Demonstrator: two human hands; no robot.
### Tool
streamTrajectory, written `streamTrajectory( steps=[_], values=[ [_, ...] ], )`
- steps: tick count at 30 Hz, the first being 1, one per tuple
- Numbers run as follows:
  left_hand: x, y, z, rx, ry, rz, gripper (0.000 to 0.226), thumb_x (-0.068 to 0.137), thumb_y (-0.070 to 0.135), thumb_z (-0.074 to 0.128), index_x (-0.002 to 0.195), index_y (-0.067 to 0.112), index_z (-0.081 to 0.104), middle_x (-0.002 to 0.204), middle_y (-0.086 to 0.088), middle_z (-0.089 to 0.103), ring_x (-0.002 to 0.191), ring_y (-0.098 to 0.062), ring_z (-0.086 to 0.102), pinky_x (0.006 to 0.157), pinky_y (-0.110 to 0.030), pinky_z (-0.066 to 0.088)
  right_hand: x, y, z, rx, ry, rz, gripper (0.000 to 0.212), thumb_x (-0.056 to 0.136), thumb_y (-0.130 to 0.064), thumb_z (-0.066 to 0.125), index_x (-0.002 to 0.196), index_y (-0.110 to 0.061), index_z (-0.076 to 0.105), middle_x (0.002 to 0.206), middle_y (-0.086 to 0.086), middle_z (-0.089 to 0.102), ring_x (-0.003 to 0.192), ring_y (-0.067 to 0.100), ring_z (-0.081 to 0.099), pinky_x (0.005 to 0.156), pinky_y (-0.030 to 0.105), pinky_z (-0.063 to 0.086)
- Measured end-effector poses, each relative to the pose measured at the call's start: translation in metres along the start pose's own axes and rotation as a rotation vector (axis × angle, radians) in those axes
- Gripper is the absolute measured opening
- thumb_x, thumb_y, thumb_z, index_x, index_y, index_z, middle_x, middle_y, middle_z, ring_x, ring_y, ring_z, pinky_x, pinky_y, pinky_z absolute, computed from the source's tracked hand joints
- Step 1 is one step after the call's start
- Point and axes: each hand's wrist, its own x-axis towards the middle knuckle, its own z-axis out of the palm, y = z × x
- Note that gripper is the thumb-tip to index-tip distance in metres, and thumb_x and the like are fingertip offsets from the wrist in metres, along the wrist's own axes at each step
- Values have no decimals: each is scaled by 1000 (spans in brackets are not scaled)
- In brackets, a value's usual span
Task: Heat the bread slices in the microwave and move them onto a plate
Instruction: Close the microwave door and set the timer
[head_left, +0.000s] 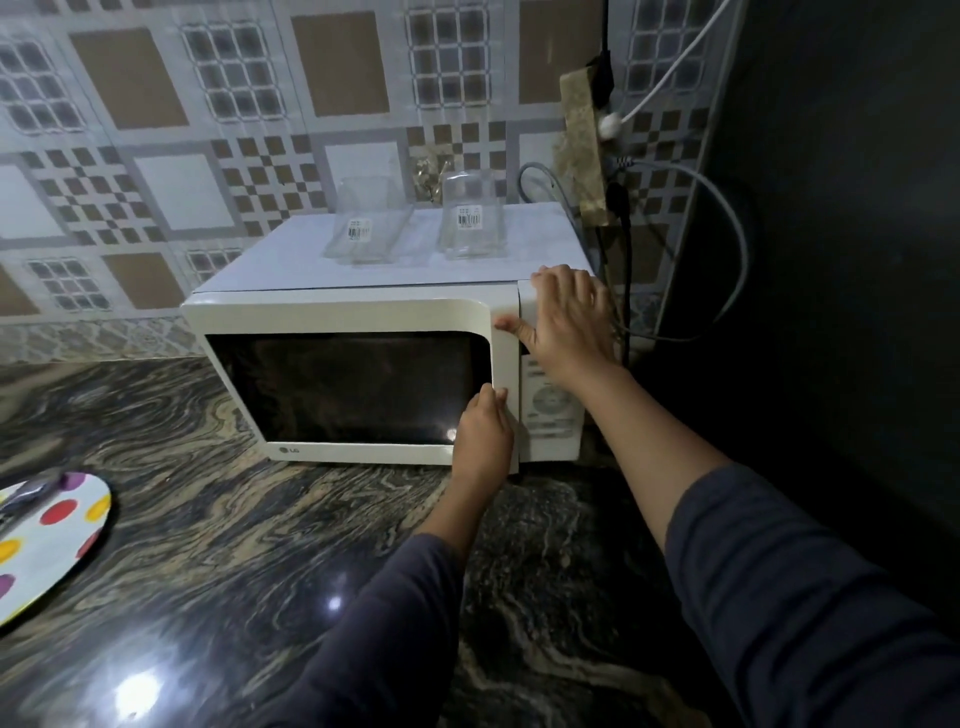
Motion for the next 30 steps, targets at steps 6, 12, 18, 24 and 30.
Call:
streamTrajectory(
  steps=[6,12,18,24,30],
  values=[
    [2,7,4,-9,-10,-92,30,100,26,29,88,4,45,93,-23,59,88,-37,55,66,-34,34,2,0,-2,-82,9,-13,102,66,-81,0,119,-8,46,121,12,47,108,29,43,93,39,27],
    [10,1,7,-19,-32,-90,27,101,25,29,84,9,42,91,-21,57,86,-36,53,65,-31,29,5,4,2,-52,3,10,87,74,-75,10,117,-9,46,122,10,46,111,28,40,94,40,26],
    [11,-5,9,-40,-13,-73,35,100,29,28,88,3,48,90,-19,58,85,-34,54,66,-33,36,-9,28,13,122,79,-156,70,82,-44,62,139,-10,37,145,10,38,136,29,30,111,41,19],
    [9,-11,15,-72,24,-83,31,100,29,30,83,8,45,86,-13,55,82,-29,53,66,-34,39,-47,52,40,551,117,194,102,77,-29,74,148,-5,5,156,14,10,143,17,6,116,28,8],
    [8,-13,17,-72,41,-62,29,100,29,30,80,12,42,81,-7,51,76,-24,50,64,-29,32,-74,61,83,663,-75,291,97,74,-18,77,147,-3,15,152,14,24,141,25,25,113,37,27]
  ],
)
